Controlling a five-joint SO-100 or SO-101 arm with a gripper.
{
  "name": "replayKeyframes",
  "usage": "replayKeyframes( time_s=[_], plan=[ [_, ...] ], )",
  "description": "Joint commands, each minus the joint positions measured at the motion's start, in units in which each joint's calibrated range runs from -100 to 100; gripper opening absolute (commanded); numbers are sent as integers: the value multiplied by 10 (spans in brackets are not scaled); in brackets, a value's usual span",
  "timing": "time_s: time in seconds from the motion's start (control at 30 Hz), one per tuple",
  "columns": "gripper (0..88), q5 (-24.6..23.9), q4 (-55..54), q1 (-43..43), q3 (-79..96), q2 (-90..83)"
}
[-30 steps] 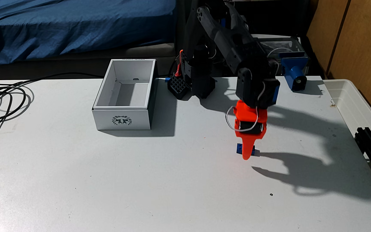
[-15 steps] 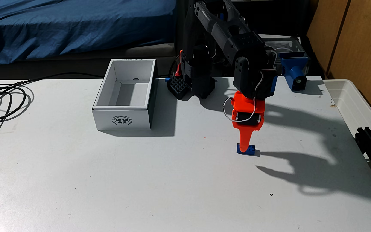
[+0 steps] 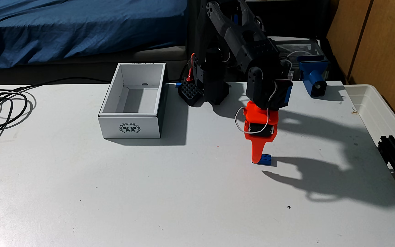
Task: Grab the blue brick and place in box
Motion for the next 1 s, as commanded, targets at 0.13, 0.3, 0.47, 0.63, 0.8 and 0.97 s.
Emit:
replayKeyframes(
  time_s=[0.13,0.3,0.47,0.63,0.8,0.97],
  plan=[
    [152,-3,-27,-4,15,-20],
    [152,-8,-28,-11,16,-19],
    [152,-14,-29,-22,24,-18],
    [152,-19,-47,-23,24,-2],
    [151,-23,-51,-24,4,38],
    [150,-23,-51,-25,-7,54]
  ],
)
